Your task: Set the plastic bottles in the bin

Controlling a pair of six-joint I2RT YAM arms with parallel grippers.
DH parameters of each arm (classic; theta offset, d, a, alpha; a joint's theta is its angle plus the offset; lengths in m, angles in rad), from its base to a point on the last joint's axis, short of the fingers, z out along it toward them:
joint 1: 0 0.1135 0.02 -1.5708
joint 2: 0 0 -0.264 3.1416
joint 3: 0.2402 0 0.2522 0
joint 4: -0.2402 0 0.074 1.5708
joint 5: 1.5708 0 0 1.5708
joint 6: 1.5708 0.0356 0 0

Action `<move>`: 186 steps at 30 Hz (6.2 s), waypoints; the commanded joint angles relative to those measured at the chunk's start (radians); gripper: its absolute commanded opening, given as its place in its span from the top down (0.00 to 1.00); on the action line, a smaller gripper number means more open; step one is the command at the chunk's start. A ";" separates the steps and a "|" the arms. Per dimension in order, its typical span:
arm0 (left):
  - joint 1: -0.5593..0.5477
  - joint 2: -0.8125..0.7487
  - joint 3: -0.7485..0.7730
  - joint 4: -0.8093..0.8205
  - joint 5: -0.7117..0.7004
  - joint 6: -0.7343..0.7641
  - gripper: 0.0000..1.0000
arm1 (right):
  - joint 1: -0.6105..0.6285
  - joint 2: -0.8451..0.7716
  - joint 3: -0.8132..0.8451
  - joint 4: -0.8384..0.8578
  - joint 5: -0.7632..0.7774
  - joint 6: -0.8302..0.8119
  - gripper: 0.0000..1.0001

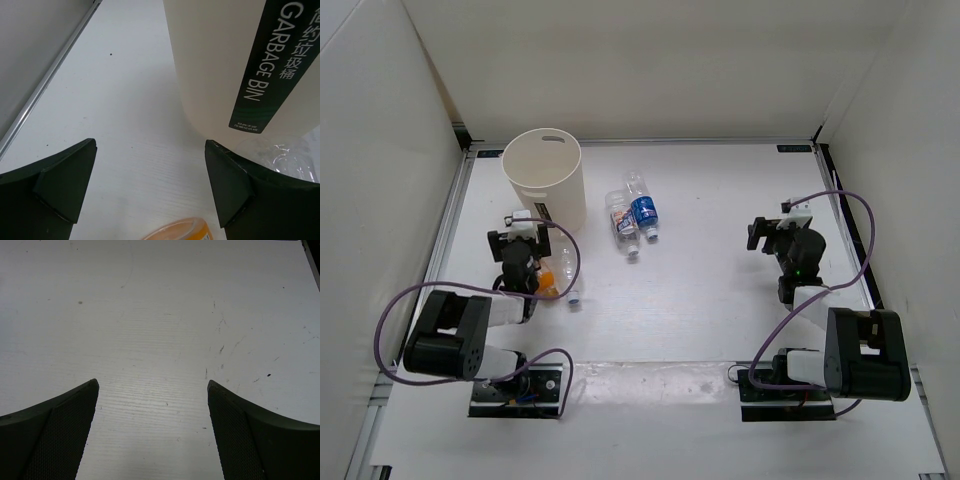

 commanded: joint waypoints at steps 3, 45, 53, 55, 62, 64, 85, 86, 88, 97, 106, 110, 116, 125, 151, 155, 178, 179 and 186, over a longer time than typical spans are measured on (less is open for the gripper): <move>-0.019 -0.169 0.041 -0.142 0.011 0.026 0.00 | -0.001 -0.007 0.029 0.046 0.003 -0.001 0.10; 0.211 -0.309 0.708 -1.787 0.335 -0.884 0.00 | 0.086 -0.003 0.009 0.088 0.158 -0.029 0.10; 0.213 -0.180 0.642 -1.747 0.396 -0.944 0.00 | 0.077 -0.003 0.017 0.076 0.144 -0.027 0.10; 0.213 -0.122 0.657 -1.756 0.398 -0.944 0.00 | 0.073 -0.006 0.021 0.066 0.139 -0.024 0.10; 0.213 0.015 0.627 -1.660 0.404 -0.909 0.00 | 0.053 -0.004 0.029 0.046 0.100 -0.015 0.10; 0.213 0.039 0.613 -1.635 0.410 -0.899 0.02 | 0.047 0.000 0.030 0.045 0.092 -0.015 0.10; 0.210 -0.240 1.027 -2.018 0.022 -0.843 0.69 | 0.022 0.006 0.033 0.048 0.024 -0.016 0.10; 0.210 -0.237 1.086 -2.025 -0.004 -0.832 0.69 | 0.022 0.002 0.033 0.051 -0.001 -0.019 0.10; 0.216 -0.224 1.166 -2.043 -0.036 -0.804 0.70 | 0.022 0.002 0.032 0.053 -0.003 -0.021 0.10; 0.231 -0.217 1.278 -1.965 -0.042 -0.758 0.72 | 0.033 0.000 0.026 0.060 0.020 -0.029 0.10; 0.231 -0.122 1.380 -1.684 0.060 -0.630 0.69 | 0.039 -0.004 0.023 0.063 0.038 -0.032 0.10; 0.219 0.002 1.556 -1.652 0.106 -0.576 0.69 | 0.043 -0.001 0.023 0.065 0.041 -0.033 0.10; 0.124 0.277 1.844 -1.678 0.154 -0.484 0.66 | 0.045 -0.003 0.021 0.068 0.046 -0.035 0.10; 0.050 0.510 1.980 -1.752 0.160 -0.478 0.62 | 0.037 -0.001 0.023 0.068 0.032 -0.030 0.10; 0.053 0.189 1.803 -1.393 0.142 -0.112 0.00 | 0.037 -0.003 0.023 0.068 0.032 -0.032 0.10; 0.090 0.037 1.673 -1.282 0.090 -0.043 0.00 | 0.042 -0.001 0.023 0.066 0.040 -0.033 0.10; -0.022 -0.528 0.730 -1.332 0.312 -0.442 0.00 | 0.080 -0.007 0.015 0.071 0.112 -0.036 0.10; -0.037 -0.543 0.660 -1.310 0.275 -0.442 0.00 | 0.080 -0.007 0.012 0.074 0.115 -0.038 0.10; -0.128 -0.516 0.562 -1.348 0.254 -0.395 0.00 | 0.080 -0.009 0.012 0.076 0.118 -0.039 0.10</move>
